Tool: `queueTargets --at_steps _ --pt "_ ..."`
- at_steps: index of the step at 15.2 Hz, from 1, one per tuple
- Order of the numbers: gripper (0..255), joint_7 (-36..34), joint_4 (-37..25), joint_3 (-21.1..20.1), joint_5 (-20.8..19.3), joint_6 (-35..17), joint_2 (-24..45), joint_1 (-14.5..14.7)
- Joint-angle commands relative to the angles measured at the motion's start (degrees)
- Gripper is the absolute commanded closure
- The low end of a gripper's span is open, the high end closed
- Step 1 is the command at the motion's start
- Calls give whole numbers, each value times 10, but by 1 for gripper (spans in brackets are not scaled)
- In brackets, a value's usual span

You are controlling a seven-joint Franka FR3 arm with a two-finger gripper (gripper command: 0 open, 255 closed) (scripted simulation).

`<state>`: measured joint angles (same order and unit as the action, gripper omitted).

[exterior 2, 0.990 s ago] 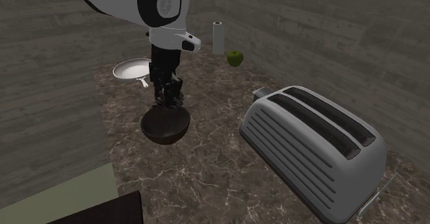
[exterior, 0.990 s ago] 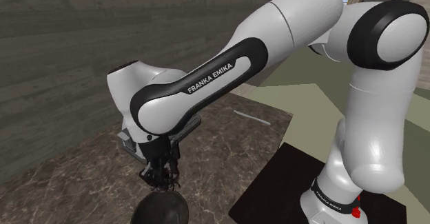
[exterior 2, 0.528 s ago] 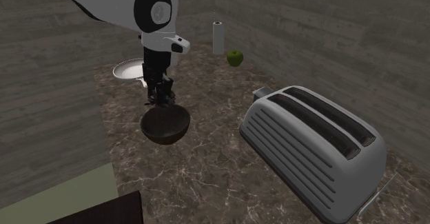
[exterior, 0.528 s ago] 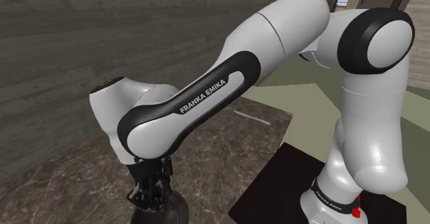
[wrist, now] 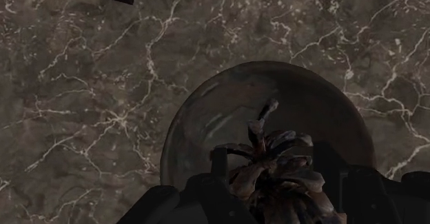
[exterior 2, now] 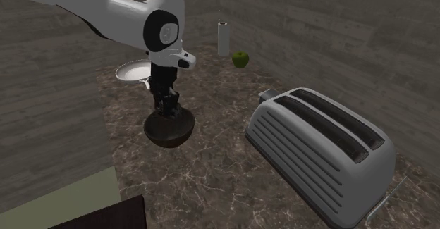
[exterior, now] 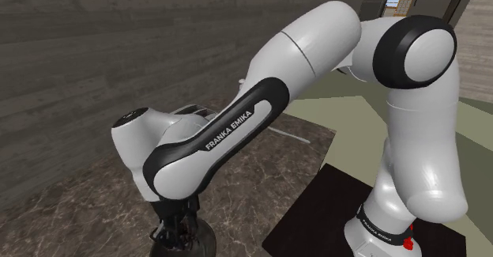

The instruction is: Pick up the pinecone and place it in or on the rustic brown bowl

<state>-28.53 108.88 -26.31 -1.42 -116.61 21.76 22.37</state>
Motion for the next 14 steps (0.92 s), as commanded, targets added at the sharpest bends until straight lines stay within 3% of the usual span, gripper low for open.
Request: queueTargets --at_steps 1,10,11,14 --pt "255 -2 4 2 -4 -13 10 2" --pt "255 -3 7 4 -8 -24 18 4" --pt "0 -3 7 4 -8 -24 18 4" --pt "0 -3 7 4 -8 -24 18 4"
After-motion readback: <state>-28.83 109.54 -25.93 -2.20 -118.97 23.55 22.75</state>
